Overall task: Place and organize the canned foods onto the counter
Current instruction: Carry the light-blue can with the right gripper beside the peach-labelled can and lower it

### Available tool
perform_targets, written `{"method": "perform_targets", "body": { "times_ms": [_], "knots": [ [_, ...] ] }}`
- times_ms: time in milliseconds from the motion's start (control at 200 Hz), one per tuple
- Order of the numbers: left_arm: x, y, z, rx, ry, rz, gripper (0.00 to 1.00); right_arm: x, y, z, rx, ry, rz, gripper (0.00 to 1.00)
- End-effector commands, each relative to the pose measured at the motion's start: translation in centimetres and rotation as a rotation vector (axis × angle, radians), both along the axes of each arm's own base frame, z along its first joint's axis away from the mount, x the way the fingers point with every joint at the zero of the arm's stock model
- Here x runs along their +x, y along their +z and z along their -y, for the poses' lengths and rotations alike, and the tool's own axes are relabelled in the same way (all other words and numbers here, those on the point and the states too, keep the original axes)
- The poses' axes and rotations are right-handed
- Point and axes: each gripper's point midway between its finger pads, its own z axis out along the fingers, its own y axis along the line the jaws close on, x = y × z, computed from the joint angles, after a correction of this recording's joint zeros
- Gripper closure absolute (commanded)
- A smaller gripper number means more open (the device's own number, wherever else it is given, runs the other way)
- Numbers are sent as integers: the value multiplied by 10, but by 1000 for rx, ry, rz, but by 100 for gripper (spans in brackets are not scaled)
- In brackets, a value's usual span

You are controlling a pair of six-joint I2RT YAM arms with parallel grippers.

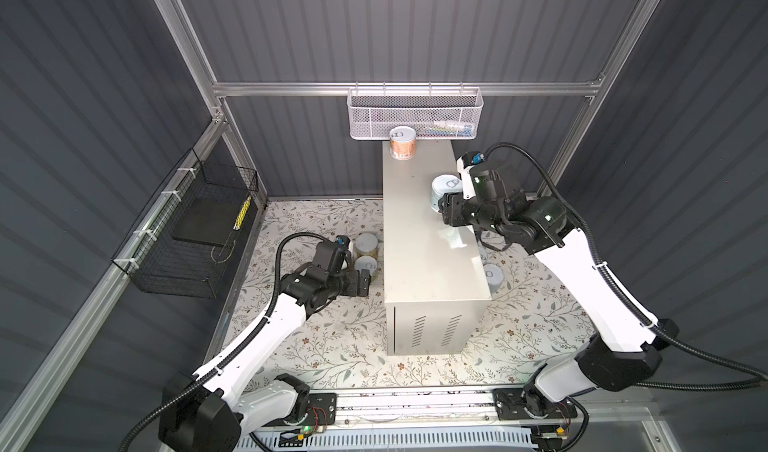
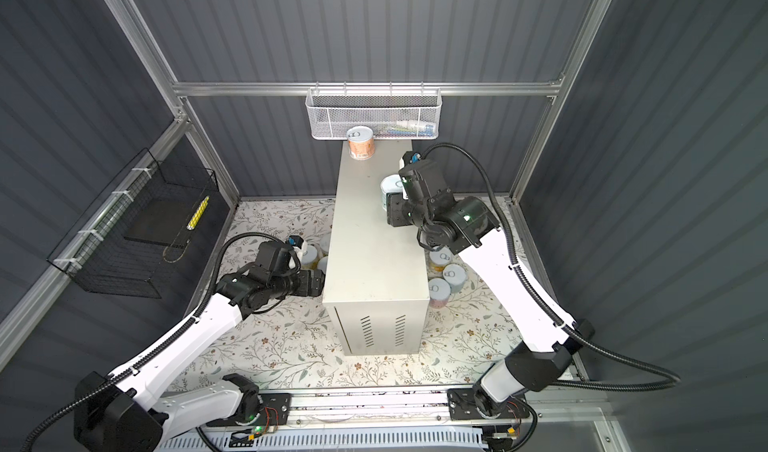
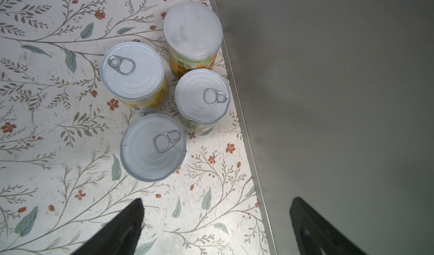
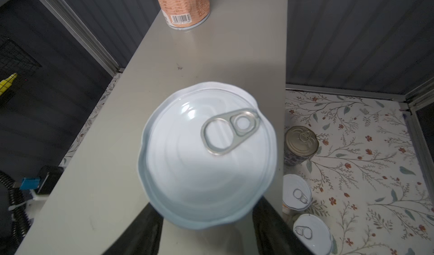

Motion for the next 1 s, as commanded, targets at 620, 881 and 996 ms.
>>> {"method": "perform_targets", "body": {
  "times_ms": [620,881,996],
  "knots": [
    [11,1,3,7,-2,2,3,117,21,-5,124,-5,157,39],
    [13,0,0,22,7,6,3,150,30,-6,130,-22,195,39],
    [13,-2,0,27,8,0,3,163,28,-6,131,-36,205,39]
  ]
}}
